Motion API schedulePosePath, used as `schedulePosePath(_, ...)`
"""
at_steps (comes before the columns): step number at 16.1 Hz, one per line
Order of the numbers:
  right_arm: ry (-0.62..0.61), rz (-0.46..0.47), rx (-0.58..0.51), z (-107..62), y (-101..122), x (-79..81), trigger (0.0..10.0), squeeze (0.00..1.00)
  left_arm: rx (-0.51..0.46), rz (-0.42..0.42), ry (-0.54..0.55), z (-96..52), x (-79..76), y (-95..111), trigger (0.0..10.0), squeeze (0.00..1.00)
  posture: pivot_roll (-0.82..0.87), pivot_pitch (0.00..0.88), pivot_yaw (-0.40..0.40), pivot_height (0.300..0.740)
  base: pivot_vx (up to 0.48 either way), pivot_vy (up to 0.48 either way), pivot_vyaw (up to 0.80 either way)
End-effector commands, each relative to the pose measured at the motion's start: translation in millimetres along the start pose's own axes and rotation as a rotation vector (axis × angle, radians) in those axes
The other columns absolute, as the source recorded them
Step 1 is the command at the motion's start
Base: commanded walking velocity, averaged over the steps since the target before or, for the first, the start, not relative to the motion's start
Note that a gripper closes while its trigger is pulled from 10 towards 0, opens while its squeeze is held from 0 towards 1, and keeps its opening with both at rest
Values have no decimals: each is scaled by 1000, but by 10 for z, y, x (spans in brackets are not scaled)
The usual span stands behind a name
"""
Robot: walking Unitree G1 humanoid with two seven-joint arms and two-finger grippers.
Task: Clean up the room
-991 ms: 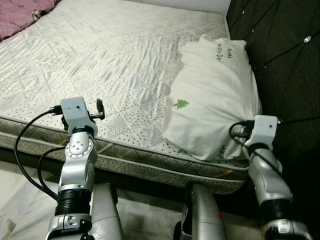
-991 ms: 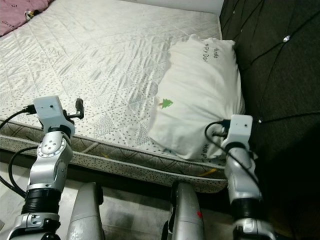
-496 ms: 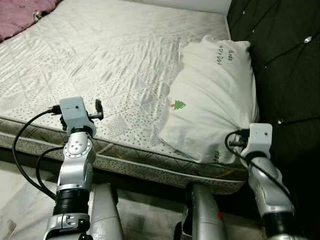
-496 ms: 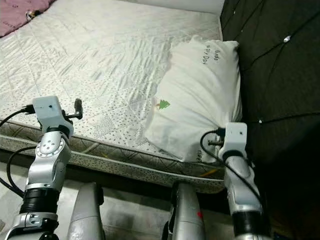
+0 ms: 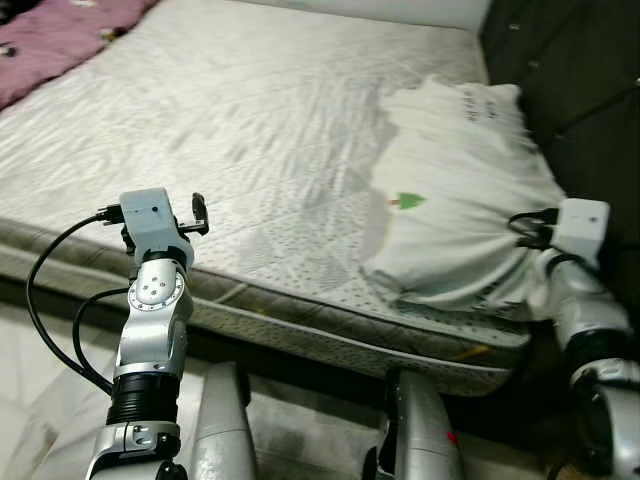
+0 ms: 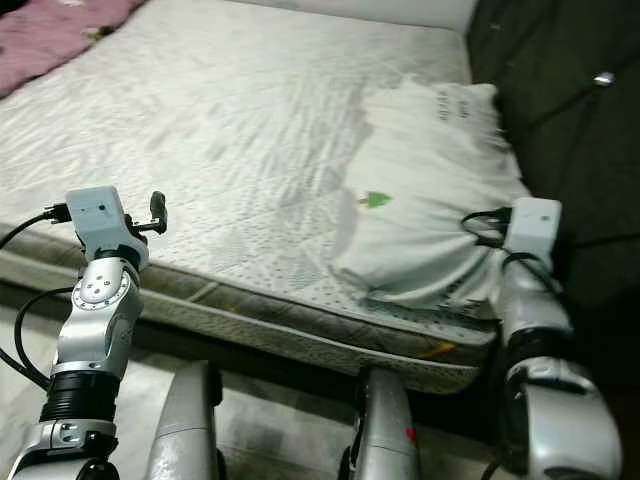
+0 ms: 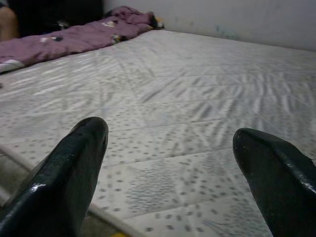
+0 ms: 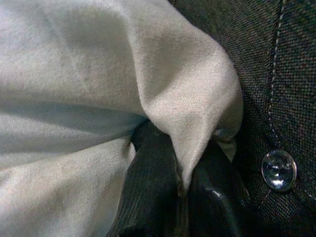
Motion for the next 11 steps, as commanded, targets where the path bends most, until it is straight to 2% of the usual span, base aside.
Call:
schedulePosePath(1,-130,25,-221,2,681,-406,0,0,0,10,11,4,42,-7,10000,0,62,0,-31,553,0,0,0)
schedulePosePath(5,-151,-28,-153,-47,271,-561,0,0,1,9,17,1,49,-12,10000,0,56,0,-44,553,0,0,0)
schedulePosePath(6,-160,-50,-111,-132,-34,-635,0,0,2,8,16,-3,44,-17,10000,0,56,0,-44,553,0,0,0)
schedulePosePath(7,-155,-58,-93,-185,-171,-638,0,0,3,8,14,-3,39,-20,10000,0,47,0,-39,553,0,0,0)
schedulePosePath(9,-120,-79,-37,-383,-589,-585,0,0,2,13,-2,11,14,-18,10000,0,30,0,-29,553,0,0,0)
schedulePosePath(11,-98,-86,-29,-492,-732,-536,0,0,0,14,-6,31,4,-4,10000,0,26,0,-30,553,0,0,0)
Point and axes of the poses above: a point about 5 cm out from each wrist's last joint towards the gripper, its own z axis pointing out of the wrist towards the gripper, its own y axis along the axis of the wrist's last joint, x = y × z, the point moved 3 cm from there along z, pointing out of the wrist towards the gripper, and after that the axes turned 11 degrees about z, right-handed, at the moved point
